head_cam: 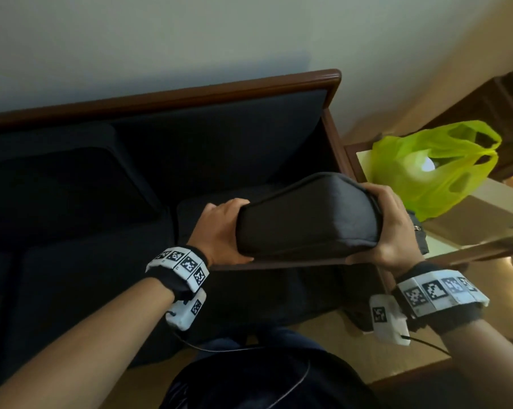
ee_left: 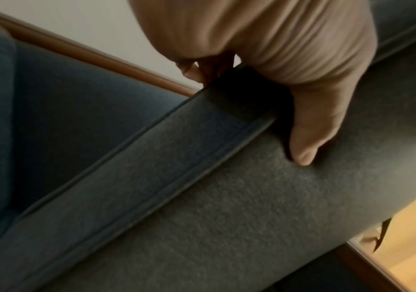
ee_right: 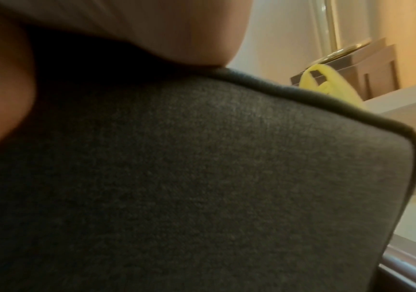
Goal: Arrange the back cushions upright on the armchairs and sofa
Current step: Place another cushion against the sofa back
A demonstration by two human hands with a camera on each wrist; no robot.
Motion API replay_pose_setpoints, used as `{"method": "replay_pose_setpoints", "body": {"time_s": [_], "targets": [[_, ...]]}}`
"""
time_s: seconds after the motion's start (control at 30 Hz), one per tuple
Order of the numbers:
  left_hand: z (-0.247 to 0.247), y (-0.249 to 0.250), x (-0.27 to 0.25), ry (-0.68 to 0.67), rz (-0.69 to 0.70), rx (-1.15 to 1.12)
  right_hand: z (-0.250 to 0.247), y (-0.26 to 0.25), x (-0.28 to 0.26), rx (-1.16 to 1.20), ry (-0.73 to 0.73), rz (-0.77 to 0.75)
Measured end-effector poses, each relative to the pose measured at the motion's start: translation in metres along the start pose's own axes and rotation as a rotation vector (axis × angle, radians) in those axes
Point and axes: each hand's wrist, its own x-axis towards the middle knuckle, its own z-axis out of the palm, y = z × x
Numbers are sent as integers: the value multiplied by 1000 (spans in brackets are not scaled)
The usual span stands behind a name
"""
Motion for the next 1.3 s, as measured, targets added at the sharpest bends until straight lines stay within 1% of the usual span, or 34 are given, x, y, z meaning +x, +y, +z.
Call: {"method": "replay_pose_setpoints", "body": {"time_s": [0.1, 0.2, 0.27, 0.3, 0.37, 0.43, 0.5, 0.53, 0.57, 0.6, 0.63, 0.67, 0.77, 0.83, 0.9, 0.93, 1.0, 1.03, 1.07, 1.13, 1.17, 1.23, 1.3], "targets": [[-16, 19, 6, 63, 37, 46, -11, 8, -1, 164, -24, 57], [-31, 29, 0, 176, 90, 76, -10, 9, 1, 498, -113, 61], [-36, 30, -8, 216, 98, 141, 1, 6, -1, 699, -141, 69], [-35, 28, -10, 218, 83, 186, 9, 4, -2, 766, -138, 102], [-24, 20, -13, 174, 19, 273, 33, 5, -5, 842, -115, 273], [-2, 6, -15, 60, -86, 331, 65, 6, -4, 815, -107, 479], [22, -6, -18, -50, -192, 353, 103, 6, -2, 673, -116, 658], [31, -10, -20, -66, -228, 346, 116, 7, 2, 548, -87, 743], [37, -13, -21, -53, -245, 332, 125, 7, 8, 424, -30, 818], [39, -15, -23, -27, -256, 300, 129, 7, 16, 362, 34, 901], [39, -17, -26, 7, -269, 248, 131, 10, 25, 373, 85, 951], [36, -22, -30, 43, -291, 190, 132, 12, 35, 393, 104, 988], [23, -49, -47, 135, -399, 88, 133, 16, 55, 286, 48, 1080], [12, -77, -62, 260, -548, 25, 134, 16, 58, 259, 36, 1154], [-1, -106, -80, 415, -746, -40, 134, 19, 57, 348, 17, 1238], [-6, -118, -89, 451, -835, -54, 132, 17, 56, 403, 0, 1283], [-12, -134, -106, 422, -994, -106, 127, 18, 50, 524, -48, 1358], [-12, -138, -112, 403, -1053, -170, 125, 19, 47, 588, -69, 1393], [-12, -139, -116, 408, -1092, -262, 123, 19, 43, 637, -96, 1439], [-8, -134, -122, 477, -1114, -454, 123, 20, 30, 689, -132, 1504], [-4, -130, -125, 515, -1122, -498, 125, 23, 25, 694, -124, 1528], [2, -120, -131, 564, -1138, -497, 125, 27, 18, 685, -99, 1557], [7, -115, -137, 578, -1159, -494, 122, 27, 13, 692, -117, 1574]]}}
